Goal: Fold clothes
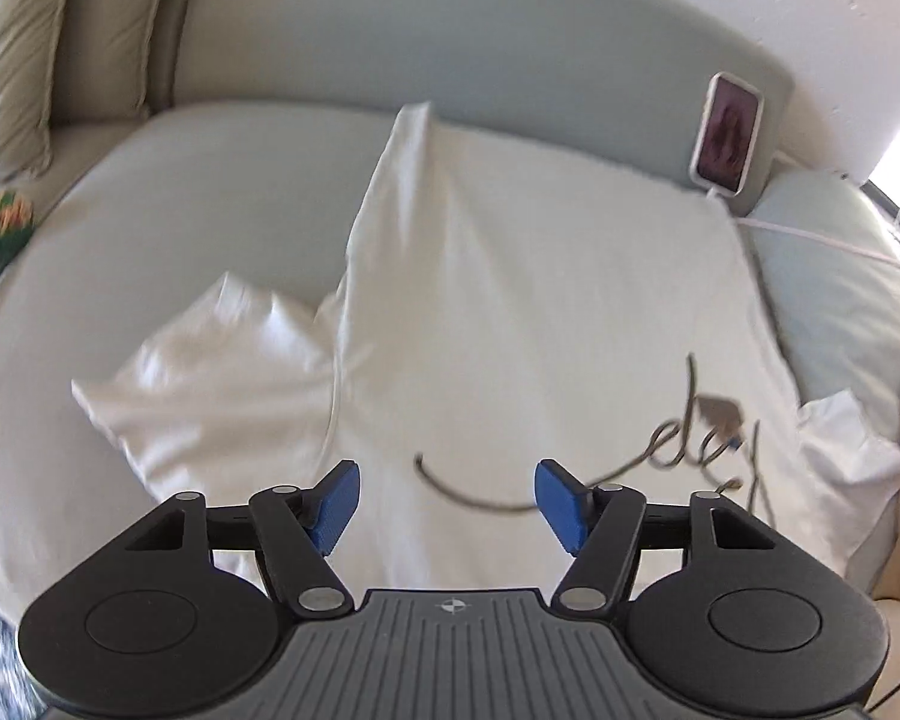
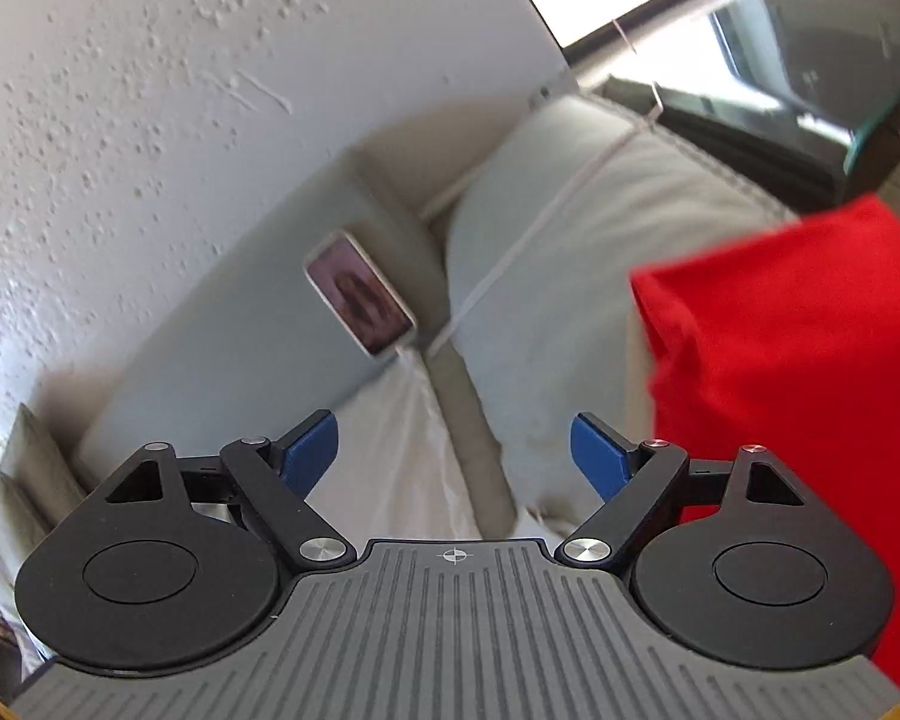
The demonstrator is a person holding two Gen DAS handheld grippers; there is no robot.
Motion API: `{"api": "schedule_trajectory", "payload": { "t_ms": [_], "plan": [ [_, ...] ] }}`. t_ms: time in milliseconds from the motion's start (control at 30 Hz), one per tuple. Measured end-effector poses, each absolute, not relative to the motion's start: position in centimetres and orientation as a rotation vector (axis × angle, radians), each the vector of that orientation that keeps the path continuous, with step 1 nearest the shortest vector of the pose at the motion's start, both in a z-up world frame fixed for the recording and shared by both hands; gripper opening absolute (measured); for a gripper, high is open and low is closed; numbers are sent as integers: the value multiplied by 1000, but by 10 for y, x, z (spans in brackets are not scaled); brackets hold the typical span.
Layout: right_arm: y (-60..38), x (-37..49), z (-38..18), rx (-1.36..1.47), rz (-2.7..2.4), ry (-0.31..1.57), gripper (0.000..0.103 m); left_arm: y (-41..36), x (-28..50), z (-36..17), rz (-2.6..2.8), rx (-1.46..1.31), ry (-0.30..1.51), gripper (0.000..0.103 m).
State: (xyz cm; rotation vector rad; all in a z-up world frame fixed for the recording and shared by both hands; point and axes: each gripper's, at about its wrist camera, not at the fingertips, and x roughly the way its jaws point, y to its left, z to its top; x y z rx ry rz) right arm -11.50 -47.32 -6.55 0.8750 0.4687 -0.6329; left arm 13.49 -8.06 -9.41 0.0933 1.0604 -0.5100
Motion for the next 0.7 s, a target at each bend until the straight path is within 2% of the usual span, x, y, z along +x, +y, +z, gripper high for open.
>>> {"api": "schedule_trajectory", "payload": {
  "t_ms": [67, 133, 167, 200, 233, 267, 300, 533, 567, 633, 700],
  "plan": [
    [-456, -104, -103, 922, -582, 577, 82, -84, 124, -111, -488, 68, 1083, 54],
    [-438, -89, -138, 948, -519, 682, 66, -91, 119, -119, -478, 75, 1062, 47],
    [-431, -80, -146, 917, -486, 722, 57, -96, 119, -121, -470, 87, 1050, 33],
    [-424, -67, -148, 856, -460, 743, 42, -102, 121, -123, -459, 103, 1038, 17],
    [-417, -53, -150, 776, -436, 749, 29, -108, 124, -126, -445, 121, 1028, 11],
    [-413, -39, -152, 714, -415, 757, 25, -113, 128, -129, -426, 140, 1014, 7],
    [-412, -26, -156, 687, -399, 770, 22, -118, 131, -134, -403, 159, 998, 7],
    [-405, 71, -182, 495, -284, 858, 21, -137, 141, -153, -380, 298, 954, 7],
    [-406, 82, -187, 456, -291, 878, 19, -134, 142, -153, -386, 293, 956, 7],
    [-413, 78, -197, 334, -431, 908, 1, -127, 145, -153, -398, 262, 966, 8],
    [-430, 63, -200, 343, -548, 889, 0, -123, 149, -153, -409, 244, 972, 9]
  ]
}}
